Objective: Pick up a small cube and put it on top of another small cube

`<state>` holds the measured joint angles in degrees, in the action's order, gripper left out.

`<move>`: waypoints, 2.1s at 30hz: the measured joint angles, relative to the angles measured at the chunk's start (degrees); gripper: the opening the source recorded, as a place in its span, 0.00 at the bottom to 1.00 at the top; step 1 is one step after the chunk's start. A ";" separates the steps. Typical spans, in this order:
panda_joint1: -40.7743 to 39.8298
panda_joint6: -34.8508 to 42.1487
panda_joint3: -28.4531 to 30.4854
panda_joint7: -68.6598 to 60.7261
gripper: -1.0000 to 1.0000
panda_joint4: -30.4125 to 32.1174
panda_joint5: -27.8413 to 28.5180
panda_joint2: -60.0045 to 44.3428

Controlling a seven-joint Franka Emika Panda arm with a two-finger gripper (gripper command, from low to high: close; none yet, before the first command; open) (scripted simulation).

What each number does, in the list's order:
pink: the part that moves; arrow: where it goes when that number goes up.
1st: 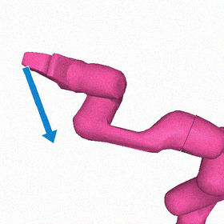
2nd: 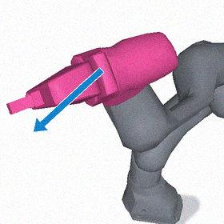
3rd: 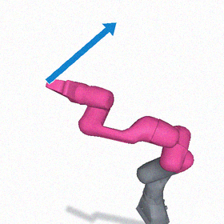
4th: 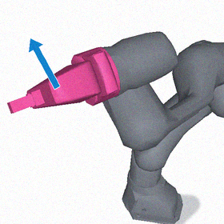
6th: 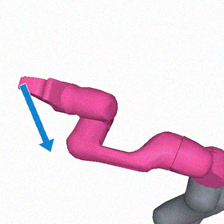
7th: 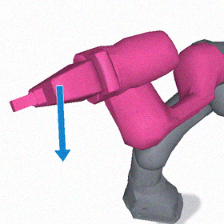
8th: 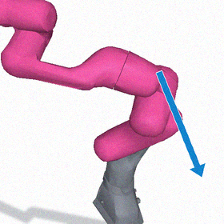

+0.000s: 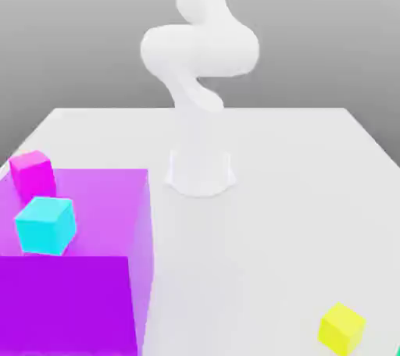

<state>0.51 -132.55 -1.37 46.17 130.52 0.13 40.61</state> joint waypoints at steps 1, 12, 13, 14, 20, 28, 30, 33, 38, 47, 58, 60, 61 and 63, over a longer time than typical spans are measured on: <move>0.21 -0.33 -0.61 0.16 0.50 -0.54 0.08 -2.25; 2.56 -3.77 -7.36 3.06 0.50 -6.07 2.61 -25.17; 2.84 -4.07 -7.94 3.46 0.50 -6.57 3.03 -27.25; 3.15 -4.37 -8.49 3.88 0.50 -7.07 3.49 -29.33; 6.52 -6.13 -11.01 6.68 0.50 -10.10 6.64 -41.93; 11.26 -8.44 -12.29 10.01 0.50 -14.14 10.33 -58.73; 12.67 -9.03 -12.50 10.67 0.50 -15.15 10.99 -62.90; 14.81 -9.95 -12.79 11.51 0.50 -16.65 11.76 -69.13; 17.31 -15.81 -10.72 13.23 0.00 -18.99 14.16 -78.81; 16.75 -13.49 -11.54 12.41 0.00 -18.24 12.94 -75.72; 11.49 -13.16 -11.95 15.84 0.00 1.31 4.58 -54.81; 11.44 -15.01 -11.20 17.37 0.00 3.64 5.02 -54.34; 11.70 -16.58 -10.70 18.05 0.00 3.96 5.69 -55.61; 12.52 -20.13 -9.53 19.34 0.00 4.06 7.28 -59.14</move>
<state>13.03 -152.68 -10.90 65.51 134.58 7.41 -18.53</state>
